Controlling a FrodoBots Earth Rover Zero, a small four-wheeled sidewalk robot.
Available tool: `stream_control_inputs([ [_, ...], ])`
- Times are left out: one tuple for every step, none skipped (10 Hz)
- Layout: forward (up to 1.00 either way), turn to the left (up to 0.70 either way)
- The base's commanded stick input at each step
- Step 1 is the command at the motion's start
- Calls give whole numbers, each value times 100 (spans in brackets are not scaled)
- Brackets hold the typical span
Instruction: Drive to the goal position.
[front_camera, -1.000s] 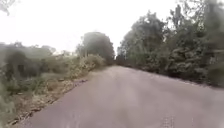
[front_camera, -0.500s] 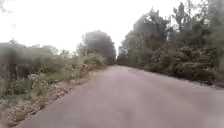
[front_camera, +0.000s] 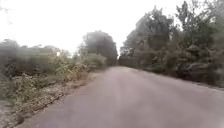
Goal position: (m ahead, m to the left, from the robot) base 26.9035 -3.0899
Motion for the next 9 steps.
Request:
stream_control_inputs([
  [85,0],
  [85,0],
  [85,0],
  [85,0],
  [85,0],
  [85,0],
  [85,-7],
  [85,-20],
  [85,-34],
])
